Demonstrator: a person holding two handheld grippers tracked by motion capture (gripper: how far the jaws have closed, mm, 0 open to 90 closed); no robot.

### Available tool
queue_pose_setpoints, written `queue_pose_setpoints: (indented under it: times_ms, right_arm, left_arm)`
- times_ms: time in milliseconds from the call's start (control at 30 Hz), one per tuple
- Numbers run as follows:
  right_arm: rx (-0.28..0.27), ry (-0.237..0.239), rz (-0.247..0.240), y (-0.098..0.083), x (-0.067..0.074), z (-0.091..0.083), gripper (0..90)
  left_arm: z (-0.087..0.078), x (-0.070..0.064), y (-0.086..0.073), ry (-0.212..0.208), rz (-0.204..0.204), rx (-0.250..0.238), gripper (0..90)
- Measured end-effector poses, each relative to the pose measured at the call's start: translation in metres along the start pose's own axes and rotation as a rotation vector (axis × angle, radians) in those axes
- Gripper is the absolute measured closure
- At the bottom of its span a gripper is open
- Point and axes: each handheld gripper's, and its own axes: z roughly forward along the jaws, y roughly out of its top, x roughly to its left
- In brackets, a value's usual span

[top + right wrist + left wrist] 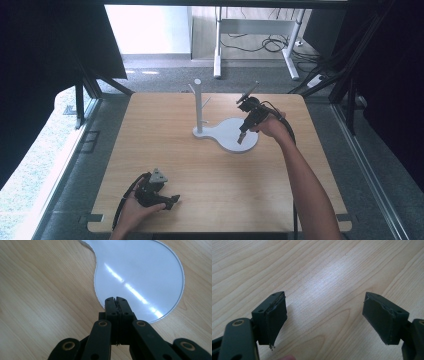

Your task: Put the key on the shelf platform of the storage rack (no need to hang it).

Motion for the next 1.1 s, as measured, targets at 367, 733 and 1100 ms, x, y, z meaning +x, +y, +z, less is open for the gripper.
queue_pose_setpoints:
  times_ms: [367, 733, 1100]
  right_arm:
    - [0.017, -0.005, 0.014, 0.009, -0.005, 0.009, 89.9]
    - [0.031, -0.011, 0.027, 0.017, -0.008, 0.021, 89.9]
    - [0.021, -0.020, 0.048, 0.025, -0.016, 0.030, 90.0]
  left_arm:
    - [0.000, 0.000, 0.000, 0.000, 0.001, -0.001, 20.0]
    - [0.000, 0.001, 0.000, 0.004, -0.001, -0.002, 19.9]
    - [0.000, 0.002, -0.001, 0.006, -0.011, -0.003, 20.0]
